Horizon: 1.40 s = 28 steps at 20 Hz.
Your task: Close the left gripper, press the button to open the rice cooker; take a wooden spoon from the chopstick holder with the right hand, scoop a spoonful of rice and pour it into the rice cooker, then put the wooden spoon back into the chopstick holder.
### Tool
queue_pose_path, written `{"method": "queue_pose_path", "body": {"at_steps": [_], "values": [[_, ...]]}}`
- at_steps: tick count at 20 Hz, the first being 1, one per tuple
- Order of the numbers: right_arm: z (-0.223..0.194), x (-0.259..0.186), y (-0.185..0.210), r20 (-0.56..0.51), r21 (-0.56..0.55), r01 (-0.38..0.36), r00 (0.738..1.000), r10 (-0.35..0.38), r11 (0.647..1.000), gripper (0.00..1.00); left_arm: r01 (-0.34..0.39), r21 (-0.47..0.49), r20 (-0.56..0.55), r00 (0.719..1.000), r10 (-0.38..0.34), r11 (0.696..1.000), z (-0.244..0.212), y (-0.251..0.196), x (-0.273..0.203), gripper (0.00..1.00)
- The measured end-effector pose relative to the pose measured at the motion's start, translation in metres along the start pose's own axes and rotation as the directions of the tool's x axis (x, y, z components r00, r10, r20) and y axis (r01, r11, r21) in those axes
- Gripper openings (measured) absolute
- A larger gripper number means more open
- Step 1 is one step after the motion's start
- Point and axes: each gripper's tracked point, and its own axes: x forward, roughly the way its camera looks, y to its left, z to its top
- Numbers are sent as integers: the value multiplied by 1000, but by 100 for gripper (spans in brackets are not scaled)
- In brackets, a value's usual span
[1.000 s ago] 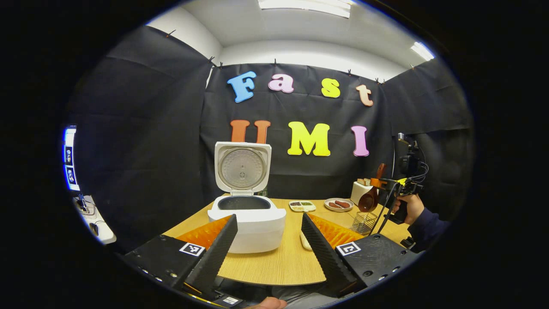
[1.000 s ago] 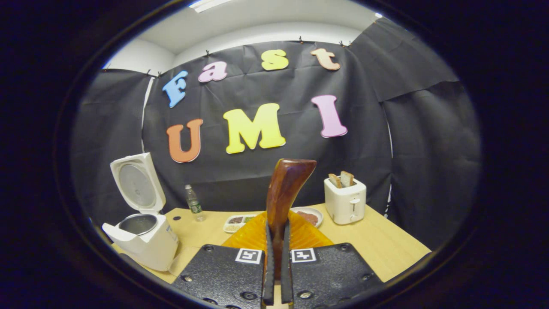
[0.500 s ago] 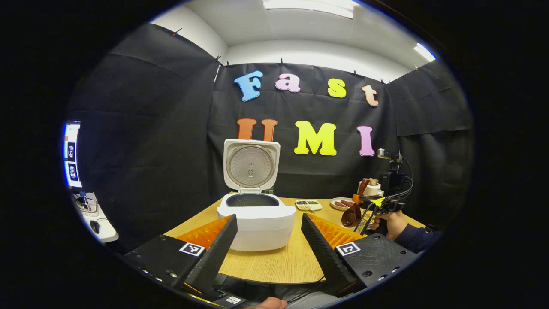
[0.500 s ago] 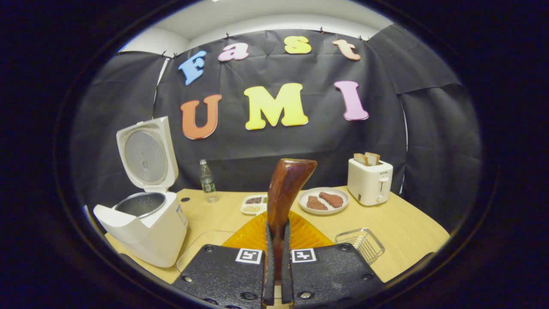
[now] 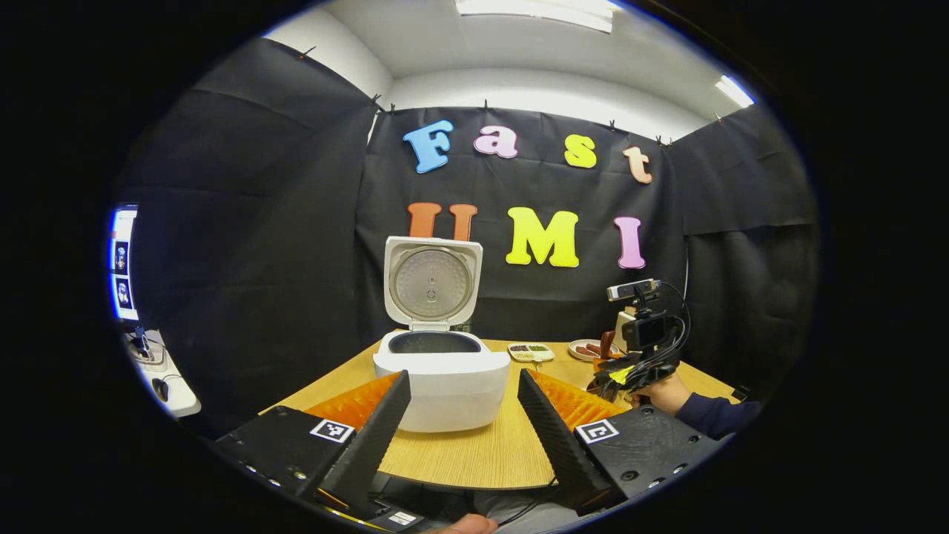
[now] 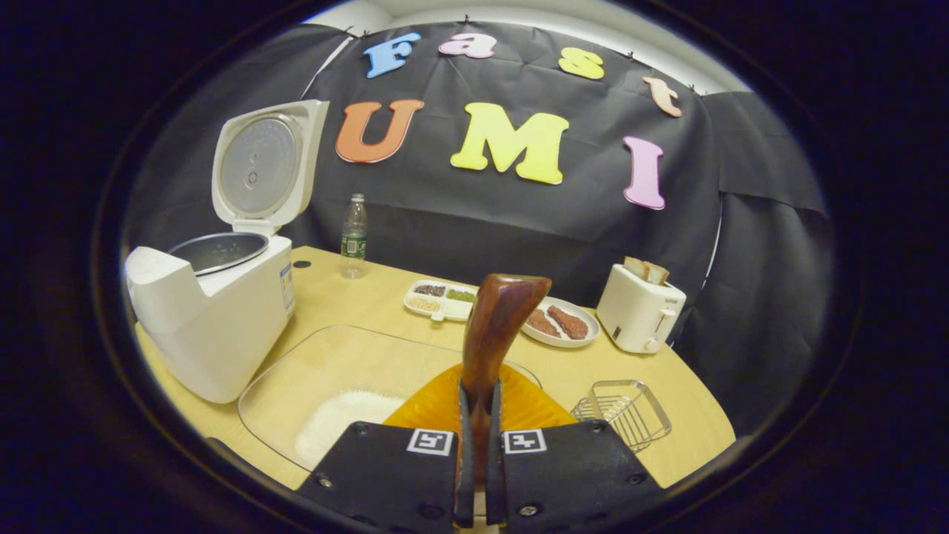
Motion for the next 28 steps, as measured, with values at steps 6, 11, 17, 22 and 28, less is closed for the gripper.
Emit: {"method": "queue_pose_path", "body": {"at_steps": [6,11,17,22,28], "values": [[1,-18,40,-29,137,-100,994,105,986,11,-10,-25,7,1000,10,1000,0,6,-1,93],[9,-24,90,-21,276,-242,966,258,930,12,-13,-12,3,1000,13,1000,-1,8,0,94],[6,-22,90,-19,514,-312,927,374,799,12,0,-21,11,1000,0,1000,2,5,-4,94],[11,-21,76,37,652,-348,902,430,674,11,-11,-17,0,1000,11,1000,-3,8,0,94],[17,-19,35,129,771,-322,924,361,549,11,-2,24,33,999,1,1000,10,2,0,94]]}}
